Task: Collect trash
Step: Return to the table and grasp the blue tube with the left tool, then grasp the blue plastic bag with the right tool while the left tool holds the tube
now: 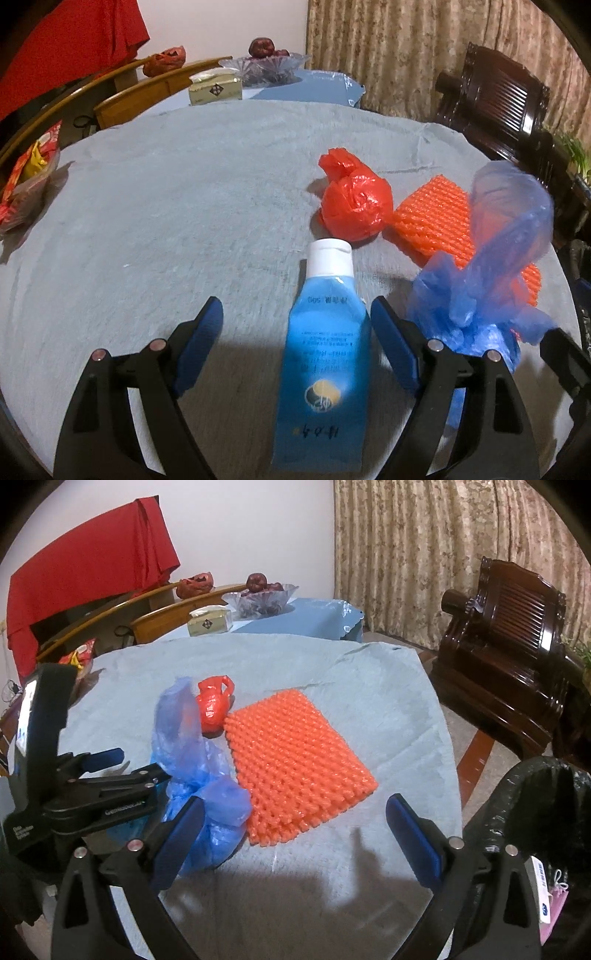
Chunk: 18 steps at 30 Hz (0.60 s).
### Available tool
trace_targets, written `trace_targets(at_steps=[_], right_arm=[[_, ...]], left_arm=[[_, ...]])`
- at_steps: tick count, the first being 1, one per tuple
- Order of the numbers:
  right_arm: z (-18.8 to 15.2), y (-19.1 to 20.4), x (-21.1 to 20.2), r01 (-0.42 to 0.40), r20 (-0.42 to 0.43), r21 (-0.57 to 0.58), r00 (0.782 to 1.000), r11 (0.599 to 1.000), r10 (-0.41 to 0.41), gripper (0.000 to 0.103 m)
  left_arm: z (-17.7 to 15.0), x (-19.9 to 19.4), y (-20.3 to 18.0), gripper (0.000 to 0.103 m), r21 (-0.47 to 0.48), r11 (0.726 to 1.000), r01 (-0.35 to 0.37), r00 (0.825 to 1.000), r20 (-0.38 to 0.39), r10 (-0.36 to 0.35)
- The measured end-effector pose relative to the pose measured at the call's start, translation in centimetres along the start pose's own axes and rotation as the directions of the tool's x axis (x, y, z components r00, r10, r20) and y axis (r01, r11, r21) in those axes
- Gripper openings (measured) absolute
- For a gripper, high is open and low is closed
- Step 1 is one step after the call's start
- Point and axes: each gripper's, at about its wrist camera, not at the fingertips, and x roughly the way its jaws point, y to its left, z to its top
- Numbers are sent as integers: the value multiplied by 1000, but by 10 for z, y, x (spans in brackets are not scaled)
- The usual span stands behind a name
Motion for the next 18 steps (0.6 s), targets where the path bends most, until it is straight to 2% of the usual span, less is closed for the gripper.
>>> trace_targets(at_steps=[3, 5, 6, 7, 8, 11, 18], right_arm=[[0, 1, 2, 2, -3, 1, 1000, 1000, -2, 96], [0, -1, 2, 2, -3, 3, 1000, 1000, -2, 96], [0, -1, 2, 3, -3, 4, 1000, 1000, -3, 96], [0, -1, 2, 3, -4, 4, 1000, 1000, -3, 96], [0, -1, 2, 1, -4, 5, 1000, 1000, -1, 96], [1, 2, 2, -7, -1, 4, 1000, 1000, 7, 96], [2, 14, 1, -32, 12, -22, 999, 999, 32, 96]], left_arm=[[-1, 10, -3, 70, 6, 1000, 19, 999, -34, -19], [-2, 8, -4, 67, 11, 1000, 21, 1000, -23, -21], [-3, 7, -3, 62, 10, 1000, 29, 999, -20, -29], [-4, 6, -3, 49, 10, 999, 35, 999, -16, -35], [-4, 5, -2, 44, 11, 999, 40, 999, -12, -40], [-4, 4, 3, 44, -3, 997, 75, 997, -11, -75], [-17, -14, 16, 44, -23, 997, 80, 997, -6, -80]])
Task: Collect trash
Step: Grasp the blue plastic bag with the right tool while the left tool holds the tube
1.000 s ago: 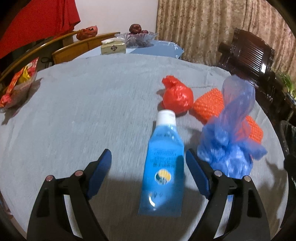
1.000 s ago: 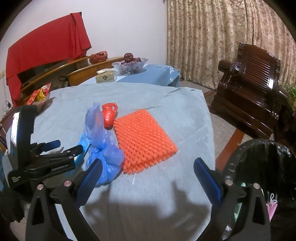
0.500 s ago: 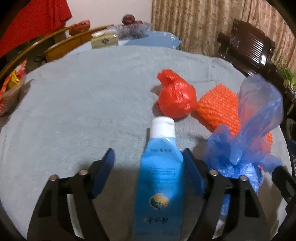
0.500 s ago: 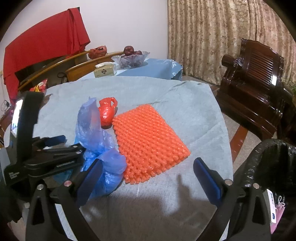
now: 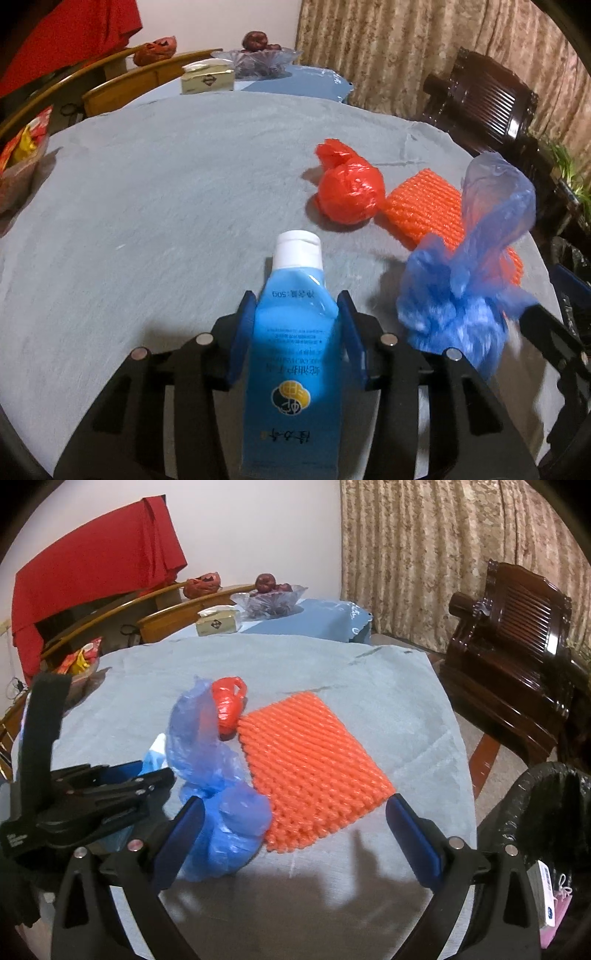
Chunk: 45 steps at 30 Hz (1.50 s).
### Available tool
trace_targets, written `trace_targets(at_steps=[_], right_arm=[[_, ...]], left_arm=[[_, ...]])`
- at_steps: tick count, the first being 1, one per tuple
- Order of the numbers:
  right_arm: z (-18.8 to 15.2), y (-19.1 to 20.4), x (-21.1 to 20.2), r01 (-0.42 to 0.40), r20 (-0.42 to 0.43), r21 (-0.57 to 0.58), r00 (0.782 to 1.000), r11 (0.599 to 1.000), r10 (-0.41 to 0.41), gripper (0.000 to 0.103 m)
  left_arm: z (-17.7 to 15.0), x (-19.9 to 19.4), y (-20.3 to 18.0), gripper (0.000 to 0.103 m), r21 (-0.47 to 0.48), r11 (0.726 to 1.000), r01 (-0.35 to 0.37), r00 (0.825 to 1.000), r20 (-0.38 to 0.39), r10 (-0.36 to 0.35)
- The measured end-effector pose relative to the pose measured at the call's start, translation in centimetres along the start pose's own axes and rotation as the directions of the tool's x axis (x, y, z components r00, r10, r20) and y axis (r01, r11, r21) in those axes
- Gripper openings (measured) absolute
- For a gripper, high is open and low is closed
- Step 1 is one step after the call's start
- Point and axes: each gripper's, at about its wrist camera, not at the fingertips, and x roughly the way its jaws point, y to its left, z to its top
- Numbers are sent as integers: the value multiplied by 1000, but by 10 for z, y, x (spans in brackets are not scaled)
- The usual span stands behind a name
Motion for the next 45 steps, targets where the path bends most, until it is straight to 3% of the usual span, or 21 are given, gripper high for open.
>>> trace_targets(at_steps=[12, 17, 24, 30, 39, 45], right_arm=[[-1, 43, 27, -62, -50, -61, 997, 996, 59, 90], [-7, 50, 44, -52, -111, -82, 993, 995, 43, 72], [-9, 49, 39, -62, -118, -86, 992, 994, 52, 51], [1, 45, 12, -104, -57, -56, 993, 993, 100, 49], [23, 26, -37, -103, 44, -25, 994, 994, 104, 49], [28, 3, -74, -76, 100, 1, 992, 997, 76, 49]], left_arm=[[-20, -24, 32, 44, 2, 999, -53, 999, 8, 53], [-19, -30, 39, 44, -1, 998, -60, 998, 21, 60], [-15, -40, 37, 44, 7, 998, -58, 997, 49, 58], [-8, -53, 26, 44, 15, 999, -44, 995, 85, 42], [5, -80, -2, 44, 45, 999, -16, 990, 138, 10], [11, -102, -35, 44, 84, 996, 34, 984, 169, -48]])
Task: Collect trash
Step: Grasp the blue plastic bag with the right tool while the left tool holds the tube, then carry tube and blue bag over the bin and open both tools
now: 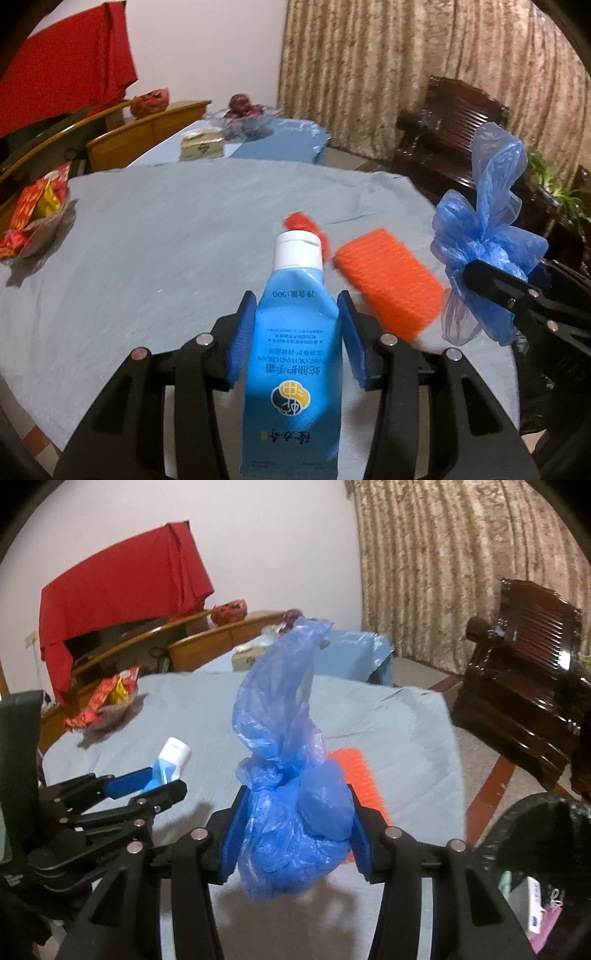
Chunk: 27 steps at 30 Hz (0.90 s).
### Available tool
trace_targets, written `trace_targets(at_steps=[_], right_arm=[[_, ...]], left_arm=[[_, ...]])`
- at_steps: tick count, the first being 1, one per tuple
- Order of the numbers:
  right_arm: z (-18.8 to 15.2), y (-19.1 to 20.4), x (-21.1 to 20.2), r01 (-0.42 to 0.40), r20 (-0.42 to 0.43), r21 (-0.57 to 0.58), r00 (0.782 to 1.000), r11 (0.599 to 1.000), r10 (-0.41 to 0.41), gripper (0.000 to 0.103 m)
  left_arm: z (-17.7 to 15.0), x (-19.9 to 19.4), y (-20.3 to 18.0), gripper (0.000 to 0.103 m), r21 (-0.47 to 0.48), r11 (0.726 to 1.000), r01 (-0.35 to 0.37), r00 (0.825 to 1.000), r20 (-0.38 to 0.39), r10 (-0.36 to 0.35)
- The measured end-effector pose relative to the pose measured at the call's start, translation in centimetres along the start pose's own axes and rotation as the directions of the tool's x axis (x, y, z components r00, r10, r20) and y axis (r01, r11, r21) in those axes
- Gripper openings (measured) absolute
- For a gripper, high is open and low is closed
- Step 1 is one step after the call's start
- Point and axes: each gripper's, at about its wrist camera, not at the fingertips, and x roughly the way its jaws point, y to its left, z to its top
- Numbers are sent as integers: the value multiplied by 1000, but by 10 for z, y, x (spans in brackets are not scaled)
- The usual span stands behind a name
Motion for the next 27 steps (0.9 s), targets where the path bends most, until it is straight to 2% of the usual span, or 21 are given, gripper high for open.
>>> trace_targets(at_steps=[12, 20, 27], right_arm=[[-4, -50, -73, 97, 77, 62, 992, 993, -101, 49], [-15, -95, -115, 172, 107, 127, 977, 977, -186, 50], [-33, -139, -145, 261, 104, 183, 954, 948, -282, 50]], left_arm=[[11, -27, -86, 44, 98, 987, 125, 991, 32, -128], [14, -36, -150, 44, 168, 959, 227, 971, 41, -237], [13, -33, -199, 44, 219, 926, 307, 947, 21, -320]])
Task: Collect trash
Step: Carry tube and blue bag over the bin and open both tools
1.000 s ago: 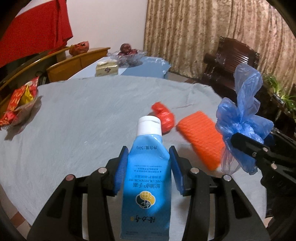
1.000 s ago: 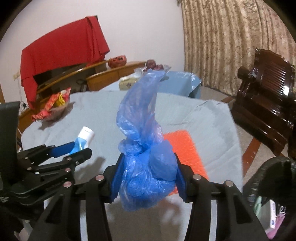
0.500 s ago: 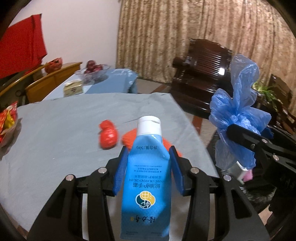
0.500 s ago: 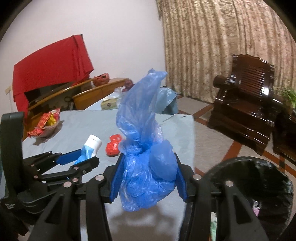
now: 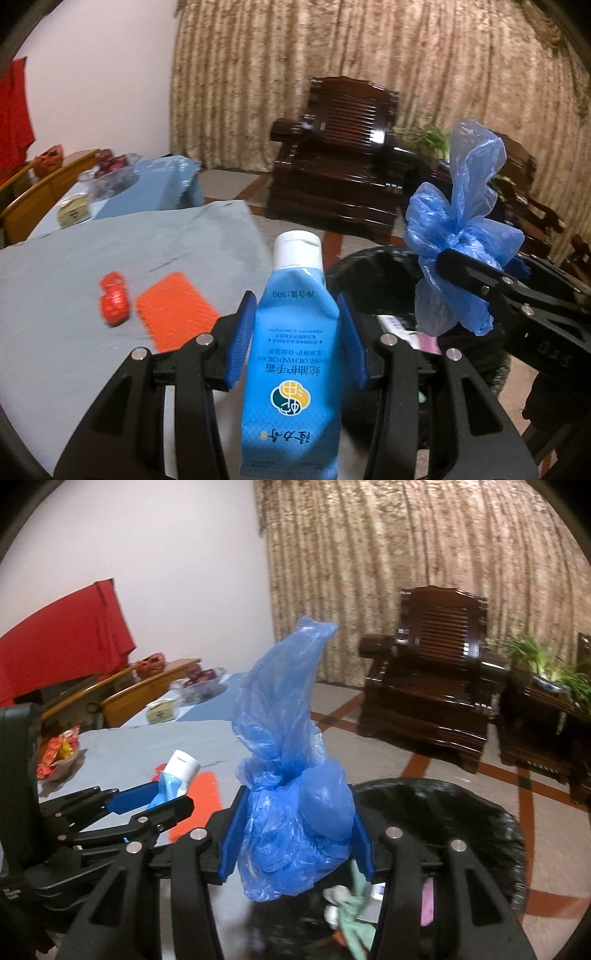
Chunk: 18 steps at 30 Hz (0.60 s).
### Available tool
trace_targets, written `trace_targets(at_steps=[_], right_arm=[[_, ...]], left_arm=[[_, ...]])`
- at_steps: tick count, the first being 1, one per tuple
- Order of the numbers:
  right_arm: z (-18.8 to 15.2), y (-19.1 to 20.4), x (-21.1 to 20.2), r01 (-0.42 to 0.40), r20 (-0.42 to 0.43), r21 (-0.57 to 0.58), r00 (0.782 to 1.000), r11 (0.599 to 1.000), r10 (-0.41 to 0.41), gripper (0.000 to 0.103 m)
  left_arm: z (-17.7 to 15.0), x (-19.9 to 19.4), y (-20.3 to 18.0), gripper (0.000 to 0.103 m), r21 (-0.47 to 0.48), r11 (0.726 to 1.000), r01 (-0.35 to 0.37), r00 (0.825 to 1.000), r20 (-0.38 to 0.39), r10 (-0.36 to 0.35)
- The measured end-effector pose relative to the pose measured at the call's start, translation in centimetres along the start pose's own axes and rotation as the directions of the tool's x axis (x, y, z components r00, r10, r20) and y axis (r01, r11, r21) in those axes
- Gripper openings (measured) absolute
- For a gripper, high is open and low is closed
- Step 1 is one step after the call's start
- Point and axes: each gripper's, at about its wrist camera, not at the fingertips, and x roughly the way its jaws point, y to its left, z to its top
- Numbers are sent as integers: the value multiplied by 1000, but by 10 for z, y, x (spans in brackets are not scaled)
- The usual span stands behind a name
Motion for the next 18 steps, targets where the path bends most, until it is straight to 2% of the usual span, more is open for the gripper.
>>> trace_targets(at_steps=[9, 18], right_arm=[[-16, -65, -6, 138, -42, 40, 990, 990, -136, 50], [-26, -110, 1, 220, -81, 65, 973, 973, -214, 50]], left_arm=[[1, 41, -65, 44, 77, 989, 126, 992, -32, -124], [11, 84, -119, 44, 139, 972, 191, 982, -44, -186]])
